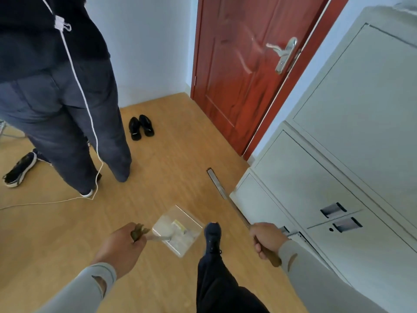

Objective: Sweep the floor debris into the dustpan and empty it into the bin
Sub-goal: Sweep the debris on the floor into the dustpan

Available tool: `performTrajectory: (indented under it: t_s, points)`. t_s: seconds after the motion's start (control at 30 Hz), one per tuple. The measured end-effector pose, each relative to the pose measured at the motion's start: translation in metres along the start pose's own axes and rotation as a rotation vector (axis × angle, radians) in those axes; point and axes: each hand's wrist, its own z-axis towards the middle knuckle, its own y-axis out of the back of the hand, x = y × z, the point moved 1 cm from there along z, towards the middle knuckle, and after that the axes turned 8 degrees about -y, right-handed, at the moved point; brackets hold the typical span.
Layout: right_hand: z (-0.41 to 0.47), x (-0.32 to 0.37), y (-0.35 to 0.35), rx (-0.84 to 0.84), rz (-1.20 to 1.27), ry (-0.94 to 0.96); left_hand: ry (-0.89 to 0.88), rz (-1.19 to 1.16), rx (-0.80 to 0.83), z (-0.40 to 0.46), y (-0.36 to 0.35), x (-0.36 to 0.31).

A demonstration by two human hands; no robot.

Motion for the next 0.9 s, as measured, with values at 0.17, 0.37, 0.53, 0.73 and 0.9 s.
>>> performTrajectory:
  t_s: [0.17, 0.37, 0.53, 0.73, 0.9]
  points:
    - [0.116, 0.152, 0.039, -0.048, -0.120, 0.034, 0.087, 0.072, 0.037, 0.091, 0.008, -0.038]
    - [0.250, 0.296, 0.083, -0.156, -0.277, 0.007, 0.239, 0.112, 0.056, 0.188, 0.032, -0.066]
    - [0.305, 0.311, 0.076, -0.071, -0.484, -0.016, 0.264, 0.156, 0.091, 0.233, 0.037, -0.086]
    - [0.256, 0.217, 0.034, 0.046, -0.735, -0.102, 0.317, 0.118, 0.088, 0.243, 0.042, -0.115]
    - [0.200, 0.227, 0.079, 0.144, -0.683, -0.048, 0.337, 0.054, 0.051, 0.241, 0.045, -0.115]
